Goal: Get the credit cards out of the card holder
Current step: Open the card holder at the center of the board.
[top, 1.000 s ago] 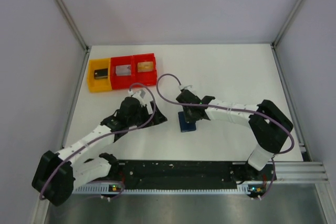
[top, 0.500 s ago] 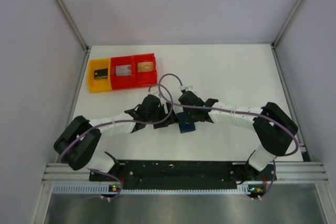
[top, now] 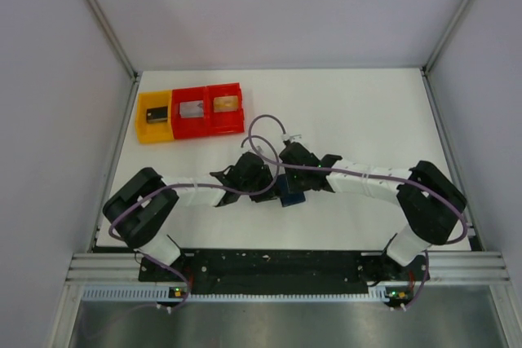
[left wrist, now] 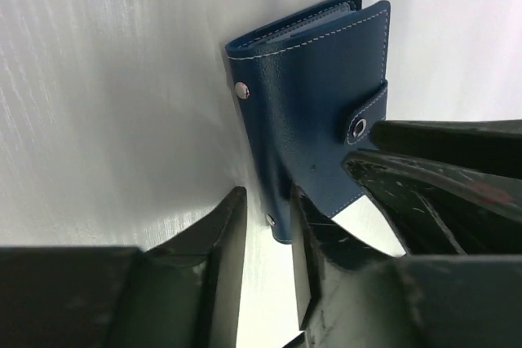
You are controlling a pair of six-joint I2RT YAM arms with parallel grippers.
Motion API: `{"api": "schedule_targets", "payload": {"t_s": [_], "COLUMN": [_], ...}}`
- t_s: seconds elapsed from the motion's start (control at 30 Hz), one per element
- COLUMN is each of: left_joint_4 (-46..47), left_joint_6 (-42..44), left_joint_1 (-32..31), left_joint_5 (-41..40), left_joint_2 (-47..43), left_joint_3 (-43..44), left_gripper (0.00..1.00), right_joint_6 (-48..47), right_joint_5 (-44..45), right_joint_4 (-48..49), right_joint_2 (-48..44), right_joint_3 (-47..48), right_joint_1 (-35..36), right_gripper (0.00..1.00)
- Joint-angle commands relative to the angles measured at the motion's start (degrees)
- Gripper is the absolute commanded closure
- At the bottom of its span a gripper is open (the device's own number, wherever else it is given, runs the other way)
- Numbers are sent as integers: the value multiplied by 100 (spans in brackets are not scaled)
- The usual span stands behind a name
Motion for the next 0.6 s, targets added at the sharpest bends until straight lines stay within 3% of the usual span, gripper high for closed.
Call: {"api": "schedule_targets", "payload": {"t_s": [0.0,0.1,0.2,0.57], "left_joint_4": [-56,-48,-48,-4], "left_joint_6": [-101,-137,-181,-304], "left_joint_1": [-40,-58,-84,-155], "left_joint_5": [-403,-412,-421,-456], "left_joint_2": [141,203,247,124], "left_joint_3": [-5,-5,-23,-128], "left_gripper": [75,90,99,100], "right_joint_6": [-93,-146,-190,-111], "right_joint_5": [464,631,640,868], "right_joint_4": [-235,-315,-324,-245], "right_joint_2": [-435,-462,-357,223], "right_joint_3": [54,107,150,256], "right_joint_1": [81,90,98,204], "right_gripper": [68,62,54,54]}}
